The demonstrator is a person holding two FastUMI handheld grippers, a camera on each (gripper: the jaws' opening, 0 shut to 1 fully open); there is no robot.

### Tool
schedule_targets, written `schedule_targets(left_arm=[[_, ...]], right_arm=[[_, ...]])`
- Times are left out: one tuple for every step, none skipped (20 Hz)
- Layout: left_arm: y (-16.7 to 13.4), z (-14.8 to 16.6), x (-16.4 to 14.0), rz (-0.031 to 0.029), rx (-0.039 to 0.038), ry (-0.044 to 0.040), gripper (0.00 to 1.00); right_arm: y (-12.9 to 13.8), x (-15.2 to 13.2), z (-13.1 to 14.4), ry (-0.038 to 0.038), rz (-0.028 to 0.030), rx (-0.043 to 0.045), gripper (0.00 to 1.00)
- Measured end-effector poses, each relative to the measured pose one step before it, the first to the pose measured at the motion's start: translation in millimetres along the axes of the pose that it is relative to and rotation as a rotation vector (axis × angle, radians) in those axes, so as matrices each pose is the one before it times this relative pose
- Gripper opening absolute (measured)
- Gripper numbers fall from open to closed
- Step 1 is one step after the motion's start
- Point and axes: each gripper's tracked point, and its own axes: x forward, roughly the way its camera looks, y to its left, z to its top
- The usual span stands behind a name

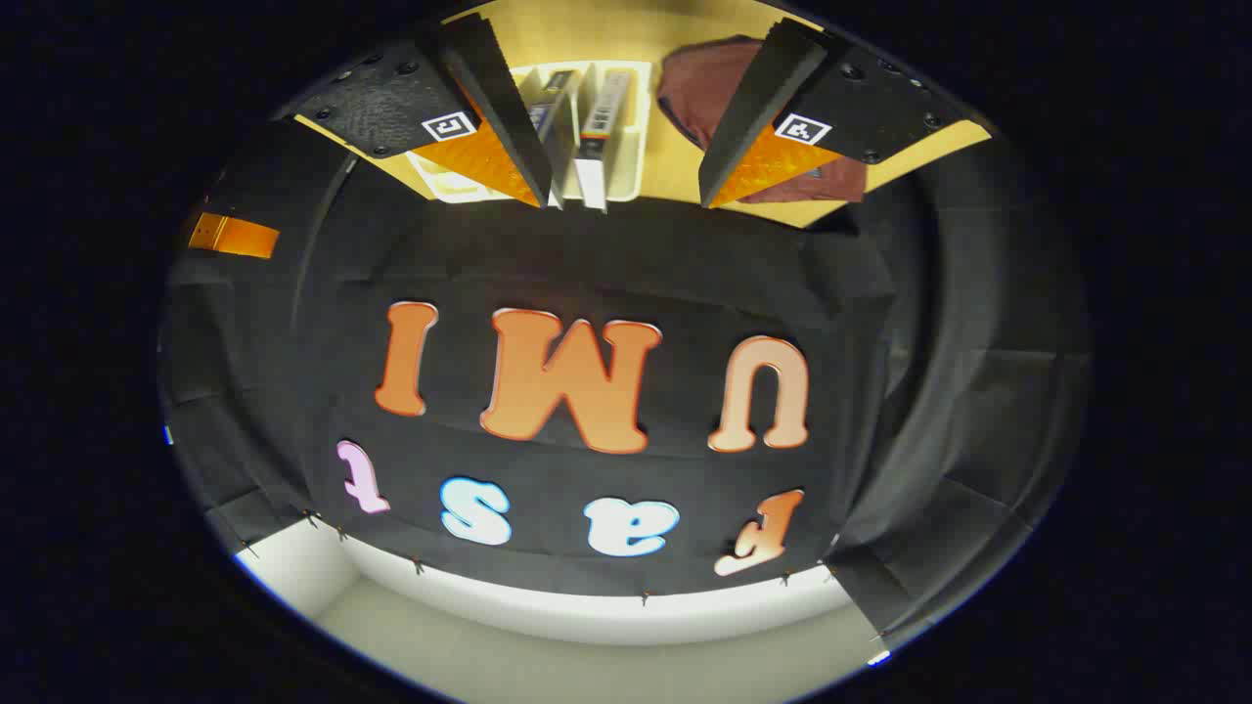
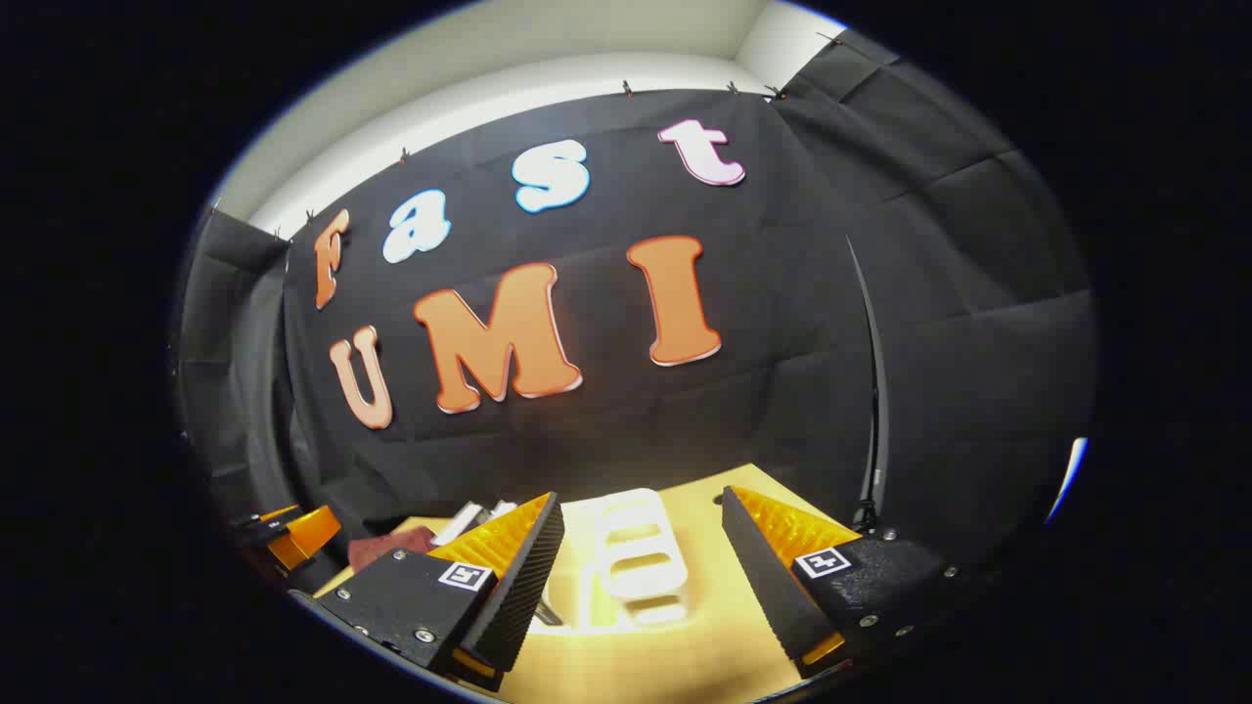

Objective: Open the schoolbag, grab two books from the bookshelf and put them into the schoolbag.

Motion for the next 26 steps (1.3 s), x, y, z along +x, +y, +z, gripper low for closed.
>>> schedule_targets(left_arm=[[14.01,2.37,0.83,0.01332,0.01303,0.00118,0.94],[12.49,3.94,0.93,0.01549,0.0098,-0.00429,0.94],[11.11,2.62,0.34,0.01575,-0.00071,-0.00716,0.95],[6.3,3.8,3.43,0.00838,-0.01207,-0.00594,0.95],[2.02,0.87,2.71,0.00785,-0.0129,0.00057,0.95],[1.66,-0.19,3.46,0.0153,-0.00447,0.00156,0.94],[1.66,-0.36,3.05,0.01056,0.00576,0.00145,0.94],[0.58,4.59,1.23,0.01637,0.01821,-0.00633,0.95],[-2.36,3.52,3.68,0.00703,0.02153,-0.00327,0.95],[-5.32,5.38,2.52,-0.00443,0.02178,-0.00906,0.95],[-4.66,5.19,1.56,0.00304,0.01958,-0.01332,0.94],[-2.88,2.93,2.48,0.00523,0.00815,-0.00297,0.94],[-3.91,-2.63,1.45,0.00479,-0.00012,0.0062,0.94],[-3.07,-0.15,1.5,0.00655,-0.00472,0.00539,0.95],[0.14,-1.97,-0.09,0.01178,-0.00242,0.00474,0.94],[0.16,-0.44,0.55,0.00907,0.00243,0.00641,0.94],[-0.58,-2.38,1.36,0.00592,0.00368,0.00664,0.95],[-0.01,-0.89,1.11,0.00514,0.00432,0.00487,0.95],[-2.55,-0.29,2.26,-0.00191,0.00179,0.00473,0.94],[-2.64,-1.29,2.76,-0.00957,-0.00319,0.00535,0.95],[-3.03,-0.13,3.34,-0.01164,-0.00561,0.00838,0.95],[-1.72,0.15,3.41,-0.00727,-0.00481,0.00674,0.95],[-0.49,-1.49,3.22,-0.00642,-0.00157,0.00528,0.95],[-1.57,2.4,2.99,-0.00969,0.00262,0.00211,0.94],[-0.57,-1.24,3.71,-0.00759,0.00561,-0.00003,0.94],[-0.46,1.09,2.52,-0.00602,0.00785,0.00048,0.95]], right_arm=[[12.01,1.53,-2.02,0.00182,0.0006,-0.00793,0.96],[9.57,1.48,-0.41,0.00347,0.0062,-0.01416,0.96],[11.65,1.46,2.69,-0.00274,0.02579,-0.01114,0.96],[8.18,4.34,2.31,0.00282,0.00847,-0.00435,0.97],[1.85,4.52,0.63,0.00864,-0.00141,-0.00245,0.96],[-0.42,4.84,1.28,0.00215,-0.00671,-0.00945,1.0],[0.79,4.7,3.93,-0.01455,0.00161,-0.00822,0.96],[0.2,5.7,4.7,-0.00994,-0.00413,-0.01708,1.0],[-2.81,7.36,1.27,-0.00197,-0.00617,-0.03056,1.0],[-1.41,5.88,-0.65,0.00546,-0.00255,-0.04073,1.0],[-2.16,6.33,0.54,-0.00194,0.00334,-0.03395,1.0],[0.51,4.65,1.28,-0.00544,0.00836,-0.01901,0.97],[-0.16,3.39,-0.7,-0.00052,0.00991,-0.00661,0.96],[-1.04,3.16,-2.1,0.00762,0.00799,0.00387,0.96],[-0.59,3.68,-3.52,0.01208,0.00798,0.00916,0.96],[-0.51,1.94,-2.45,0.01168,0.00631,0.01058,0.96],[-1.89,1.08,-1.36,0.00872,0.00409,0.00796,0.96],[-2.34,2.03,0.41,0.00278,0.0003,0.00598,0.96],[-1.11,1.61,0.54,0.00287,0.00466,0.00982,0.96],[-0.06,1.46,-0.02,0.00336,0.00906,0.01581,0.96],[-0.18,1.75,0.35,0.00147,0.00133,0.01727,1.0],[1.14,-1.1,1.43,-0.00417,0.00598,0.01582,0.97],[2.14,0.2,1.28,-0.00289,0.00779,0.01509,0.97],[-1.25,0.29,-2.68,0.0102,-0.00857,0.00226,0.96],[-0.95,0.76,-4.32,0.01572,-0.0091,-0.01593,0.97],[-0.7,1.86,-2.13,0.00924,-0.01018,-0.01609,0.97]])
